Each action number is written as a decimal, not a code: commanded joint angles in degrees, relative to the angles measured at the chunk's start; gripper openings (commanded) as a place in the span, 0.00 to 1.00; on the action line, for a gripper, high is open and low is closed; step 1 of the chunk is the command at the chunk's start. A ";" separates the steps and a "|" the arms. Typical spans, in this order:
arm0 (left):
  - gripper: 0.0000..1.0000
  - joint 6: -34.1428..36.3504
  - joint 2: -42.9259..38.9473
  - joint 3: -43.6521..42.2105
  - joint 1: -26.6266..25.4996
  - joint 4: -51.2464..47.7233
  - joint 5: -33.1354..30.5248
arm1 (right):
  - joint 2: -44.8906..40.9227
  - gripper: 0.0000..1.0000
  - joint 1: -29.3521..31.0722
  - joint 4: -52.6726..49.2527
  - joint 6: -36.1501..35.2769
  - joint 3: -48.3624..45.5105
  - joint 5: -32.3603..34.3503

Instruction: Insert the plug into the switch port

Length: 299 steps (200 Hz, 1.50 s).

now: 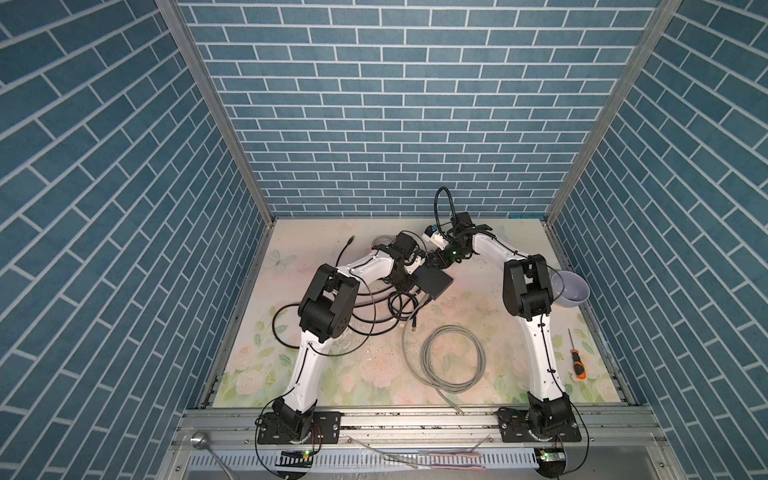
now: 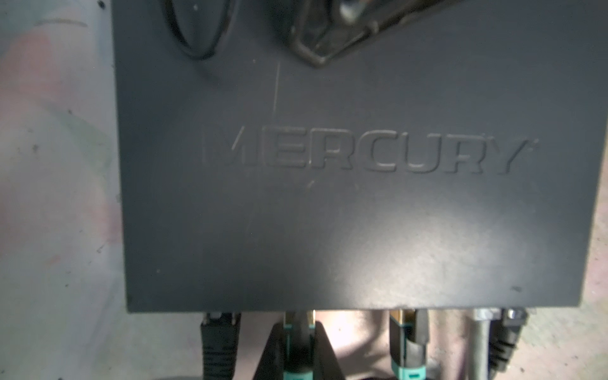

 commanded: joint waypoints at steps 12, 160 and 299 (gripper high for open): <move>0.00 -1.13 2.14 0.51 -0.70 24.20 3.78 | 1.75 0.31 11.40 -25.16 -5.73 -6.04 -22.21; 0.00 -3.17 1.79 -1.46 -0.60 29.16 6.07 | 2.98 0.32 15.29 -30.58 -11.59 -3.88 -21.29; 0.00 -8.18 4.20 0.65 -0.55 33.72 3.27 | 3.15 0.30 15.81 -34.48 -16.35 -3.09 -23.86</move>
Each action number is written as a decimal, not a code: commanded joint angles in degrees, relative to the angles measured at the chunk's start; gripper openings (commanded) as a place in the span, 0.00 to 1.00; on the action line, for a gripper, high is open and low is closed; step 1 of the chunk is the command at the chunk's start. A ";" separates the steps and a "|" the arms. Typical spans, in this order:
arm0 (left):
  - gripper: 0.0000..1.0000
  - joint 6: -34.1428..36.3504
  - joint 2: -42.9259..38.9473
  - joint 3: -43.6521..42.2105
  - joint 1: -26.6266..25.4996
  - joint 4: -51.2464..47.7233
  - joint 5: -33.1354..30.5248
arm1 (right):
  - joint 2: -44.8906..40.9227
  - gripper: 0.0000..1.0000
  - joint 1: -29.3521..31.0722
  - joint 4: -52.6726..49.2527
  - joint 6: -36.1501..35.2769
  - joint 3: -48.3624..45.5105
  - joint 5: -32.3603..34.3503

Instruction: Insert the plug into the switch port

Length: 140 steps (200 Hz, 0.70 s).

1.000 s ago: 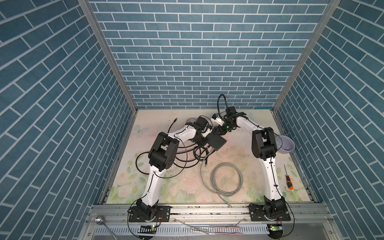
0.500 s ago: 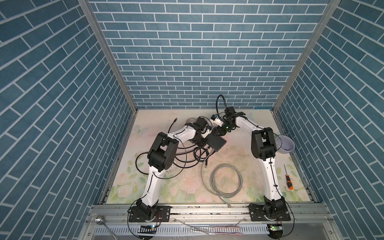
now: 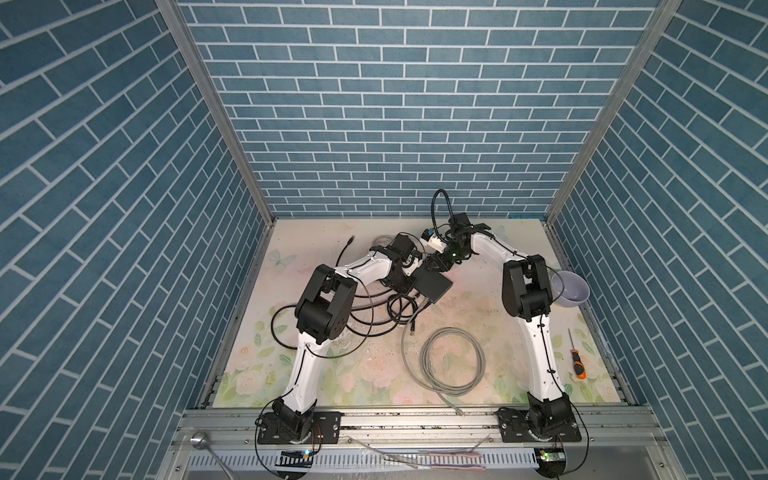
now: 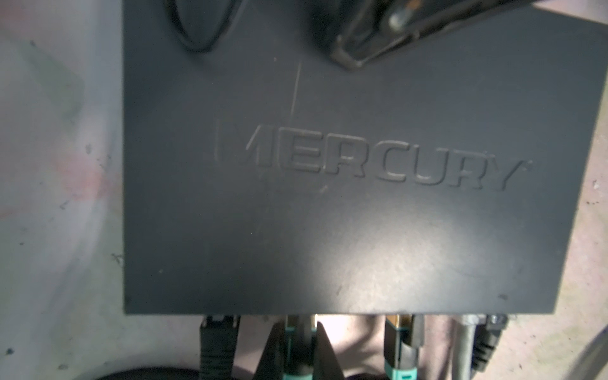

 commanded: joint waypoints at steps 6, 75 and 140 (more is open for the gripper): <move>0.00 -3.38 5.96 3.78 -0.94 33.87 0.69 | 3.60 0.30 14.96 -30.60 -9.30 -3.72 -24.76; 0.00 -5.85 9.83 10.09 -0.96 32.07 2.12 | 4.77 0.28 17.12 -35.88 -14.52 -2.77 -26.21; 0.00 -6.07 6.78 5.15 -0.65 32.14 -0.53 | -0.21 0.30 12.03 -16.85 3.30 -7.70 -22.22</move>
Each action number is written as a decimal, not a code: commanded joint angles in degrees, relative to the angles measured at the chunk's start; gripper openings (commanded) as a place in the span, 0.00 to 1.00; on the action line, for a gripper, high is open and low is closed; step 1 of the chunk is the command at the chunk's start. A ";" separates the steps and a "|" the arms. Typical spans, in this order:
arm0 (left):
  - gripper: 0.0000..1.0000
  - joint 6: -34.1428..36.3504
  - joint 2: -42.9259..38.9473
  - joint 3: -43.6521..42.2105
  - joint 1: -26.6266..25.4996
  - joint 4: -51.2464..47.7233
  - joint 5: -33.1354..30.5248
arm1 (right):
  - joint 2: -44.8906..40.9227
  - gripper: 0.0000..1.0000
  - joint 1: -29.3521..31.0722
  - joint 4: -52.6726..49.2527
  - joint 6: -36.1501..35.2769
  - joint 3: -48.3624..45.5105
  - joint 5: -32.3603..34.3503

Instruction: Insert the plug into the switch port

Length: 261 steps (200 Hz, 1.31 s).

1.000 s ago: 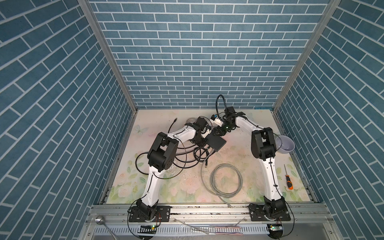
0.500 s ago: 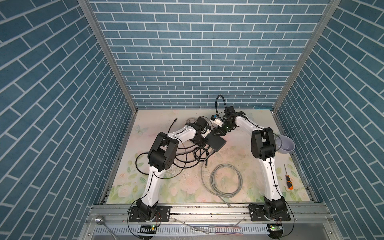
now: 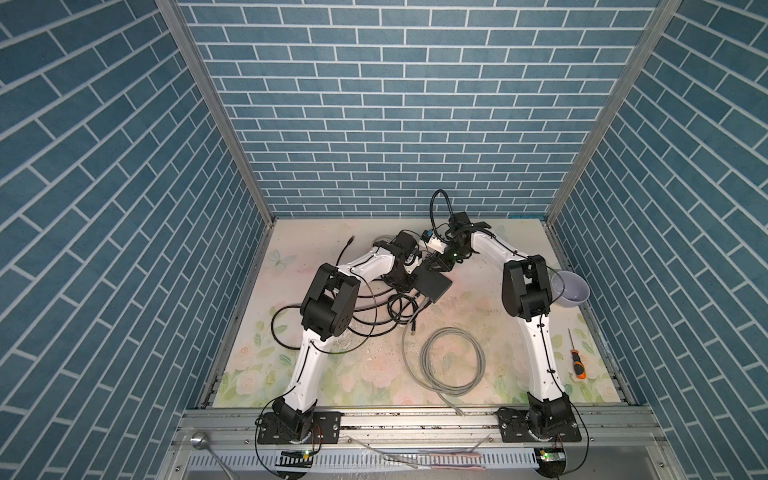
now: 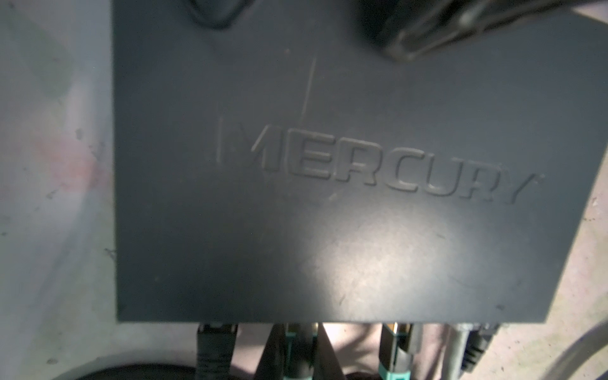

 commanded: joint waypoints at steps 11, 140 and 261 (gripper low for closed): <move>0.04 -2.56 3.33 -0.83 -0.47 36.87 -0.55 | -1.81 0.31 9.82 -8.92 14.94 -9.52 -20.97; 0.37 0.10 -12.58 -16.86 5.28 22.43 3.18 | -8.16 0.47 0.54 8.71 40.37 -15.40 -3.73; 0.39 10.53 -14.11 -20.04 2.14 13.50 -1.50 | -8.63 0.49 -0.14 9.70 40.55 -16.07 -6.22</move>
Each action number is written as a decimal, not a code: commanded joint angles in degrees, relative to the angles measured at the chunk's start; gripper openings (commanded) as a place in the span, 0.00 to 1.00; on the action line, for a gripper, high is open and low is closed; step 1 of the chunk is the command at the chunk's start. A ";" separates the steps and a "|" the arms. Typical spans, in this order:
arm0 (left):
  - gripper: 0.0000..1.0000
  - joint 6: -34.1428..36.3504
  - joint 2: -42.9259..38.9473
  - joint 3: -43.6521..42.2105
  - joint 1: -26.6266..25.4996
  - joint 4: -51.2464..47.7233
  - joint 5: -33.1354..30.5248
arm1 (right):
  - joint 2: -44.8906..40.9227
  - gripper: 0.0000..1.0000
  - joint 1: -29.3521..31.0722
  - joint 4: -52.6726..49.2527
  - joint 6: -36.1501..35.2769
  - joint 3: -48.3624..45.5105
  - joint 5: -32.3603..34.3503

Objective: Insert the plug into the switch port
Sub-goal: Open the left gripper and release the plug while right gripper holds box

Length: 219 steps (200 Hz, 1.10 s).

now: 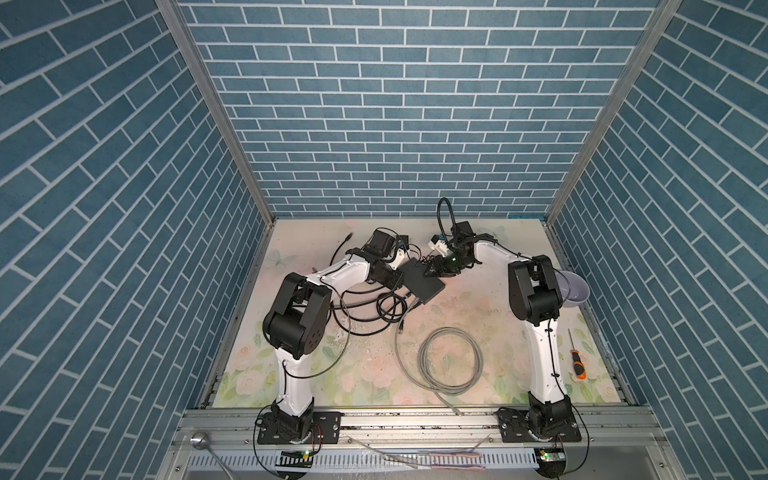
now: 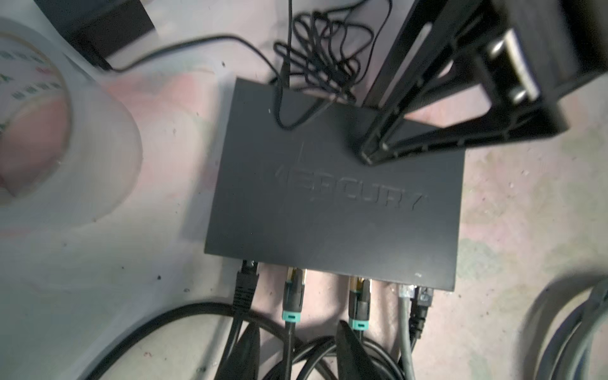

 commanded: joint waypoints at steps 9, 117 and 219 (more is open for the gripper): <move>0.38 2.48 3.71 0.97 -2.15 -2.42 -4.34 | -2.36 0.49 0.45 -1.91 1.14 -1.84 -3.63; 0.34 5.30 3.07 0.36 -2.54 -4.88 -11.22 | -1.92 0.49 0.59 -2.25 0.90 -1.68 -3.33; 0.02 6.12 8.16 3.89 -3.13 -3.51 -8.70 | -0.28 0.47 2.16 -7.77 -4.81 -0.38 -9.06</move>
